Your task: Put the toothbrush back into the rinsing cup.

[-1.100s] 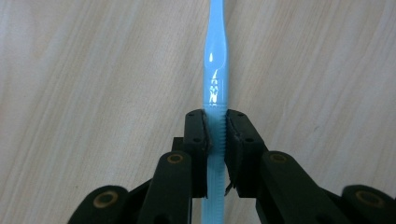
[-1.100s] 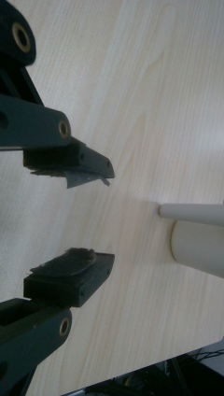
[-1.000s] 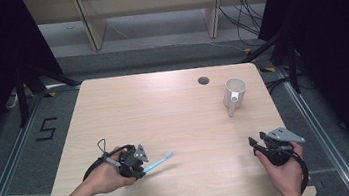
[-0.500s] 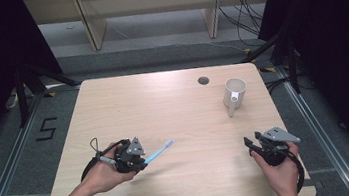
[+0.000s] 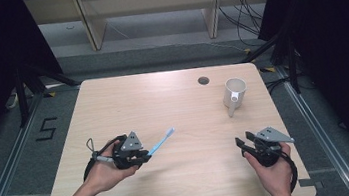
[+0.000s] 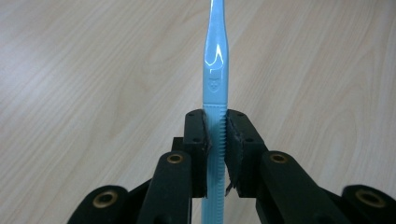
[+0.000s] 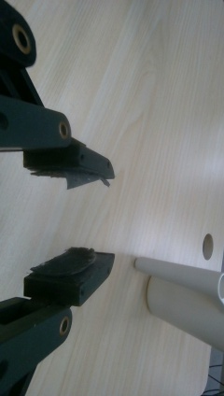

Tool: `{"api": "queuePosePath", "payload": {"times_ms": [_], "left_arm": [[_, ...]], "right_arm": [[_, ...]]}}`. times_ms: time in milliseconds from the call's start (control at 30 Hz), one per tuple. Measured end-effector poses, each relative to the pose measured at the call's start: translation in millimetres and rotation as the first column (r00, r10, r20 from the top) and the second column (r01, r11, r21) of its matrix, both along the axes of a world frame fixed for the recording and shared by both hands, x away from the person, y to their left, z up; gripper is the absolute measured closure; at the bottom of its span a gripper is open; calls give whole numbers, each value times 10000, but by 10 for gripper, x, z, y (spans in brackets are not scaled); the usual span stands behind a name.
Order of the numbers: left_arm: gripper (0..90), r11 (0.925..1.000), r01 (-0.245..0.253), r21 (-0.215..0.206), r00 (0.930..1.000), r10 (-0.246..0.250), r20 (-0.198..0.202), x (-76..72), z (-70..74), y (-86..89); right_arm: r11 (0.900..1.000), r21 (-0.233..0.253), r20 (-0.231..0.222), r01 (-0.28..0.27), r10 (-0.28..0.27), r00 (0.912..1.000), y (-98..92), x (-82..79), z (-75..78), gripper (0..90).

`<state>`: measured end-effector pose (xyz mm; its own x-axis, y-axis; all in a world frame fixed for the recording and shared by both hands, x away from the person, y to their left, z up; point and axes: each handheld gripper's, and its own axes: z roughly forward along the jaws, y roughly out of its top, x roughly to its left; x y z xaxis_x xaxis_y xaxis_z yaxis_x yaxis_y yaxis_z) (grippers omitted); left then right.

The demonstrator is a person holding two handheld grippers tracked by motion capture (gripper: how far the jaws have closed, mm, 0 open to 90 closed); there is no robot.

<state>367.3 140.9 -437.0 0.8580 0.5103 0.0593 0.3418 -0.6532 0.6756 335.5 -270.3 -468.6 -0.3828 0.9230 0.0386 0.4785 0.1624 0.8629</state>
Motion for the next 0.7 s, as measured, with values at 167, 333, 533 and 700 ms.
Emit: {"api": "queuePosePath", "payload": {"times_ms": [167,333,533,700], "left_arm": [[787,9996,-44,-287,9999,48,142,10,12,-32],[786,9989,-78,-460,9997,89,242,25,25,-69],[787,9983,-81,-585,9994,100,318,36,25,-109],[787,9976,-194,-668,9989,222,405,41,38,-113]], "right_arm": [[9997,92,114,-233,232,9997,52,7,30,536],[9992,262,-94,-300,303,9995,112,-7,53,537],[9983,203,188,-555,551,9983,173,17,72,542],[9955,668,120,-666,660,9978,241,33,94,542]]}}
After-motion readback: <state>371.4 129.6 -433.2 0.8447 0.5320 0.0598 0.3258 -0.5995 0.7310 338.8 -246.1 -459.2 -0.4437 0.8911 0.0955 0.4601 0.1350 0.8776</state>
